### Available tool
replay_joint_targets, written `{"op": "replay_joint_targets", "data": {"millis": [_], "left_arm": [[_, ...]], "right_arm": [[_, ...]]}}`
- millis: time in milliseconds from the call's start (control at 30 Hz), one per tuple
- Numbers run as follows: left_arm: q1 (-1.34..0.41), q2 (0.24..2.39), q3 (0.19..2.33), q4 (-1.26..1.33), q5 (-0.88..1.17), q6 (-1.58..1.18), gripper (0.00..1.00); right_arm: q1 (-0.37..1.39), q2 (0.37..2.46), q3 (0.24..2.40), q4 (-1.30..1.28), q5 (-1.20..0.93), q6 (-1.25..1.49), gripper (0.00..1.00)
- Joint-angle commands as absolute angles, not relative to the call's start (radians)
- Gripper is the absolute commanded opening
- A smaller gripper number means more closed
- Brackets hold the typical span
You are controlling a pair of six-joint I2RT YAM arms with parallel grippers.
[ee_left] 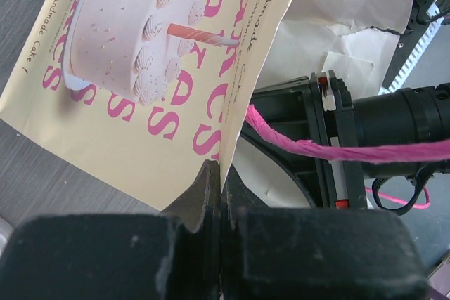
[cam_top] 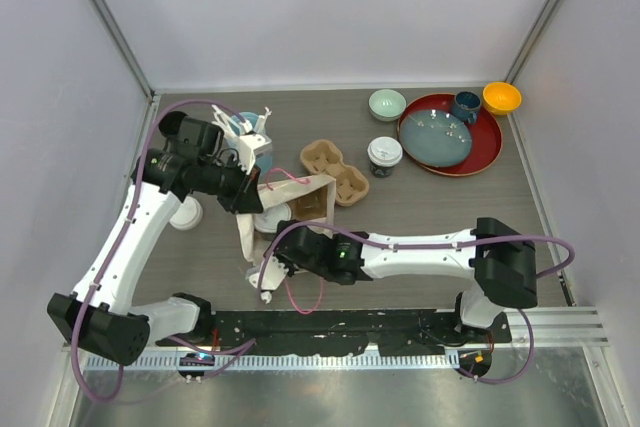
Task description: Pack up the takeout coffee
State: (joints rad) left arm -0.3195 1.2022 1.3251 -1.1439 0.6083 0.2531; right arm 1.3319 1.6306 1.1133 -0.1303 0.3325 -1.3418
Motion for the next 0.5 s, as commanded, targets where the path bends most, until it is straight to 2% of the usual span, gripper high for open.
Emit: {"op": "replay_joint_targets", "data": {"millis": [0, 200, 467], "left_arm": [[-0.322, 1.189, 1.376, -1.178, 0.678, 0.342, 0.0], [-0.322, 1.186, 1.393, -1.265, 0.675, 0.485, 0.0], [-0.322, 1.177, 1.381, -1.293, 0.654, 0.574, 0.0]], "right_arm": [[1.333, 1.603, 1.135, -0.206, 0.31, -1.466, 0.01], [1.333, 1.514, 1.172, -0.241, 0.192, -1.491, 0.01], [1.322, 1.497, 1.265, -0.4, 0.14, -1.514, 0.01]]}}
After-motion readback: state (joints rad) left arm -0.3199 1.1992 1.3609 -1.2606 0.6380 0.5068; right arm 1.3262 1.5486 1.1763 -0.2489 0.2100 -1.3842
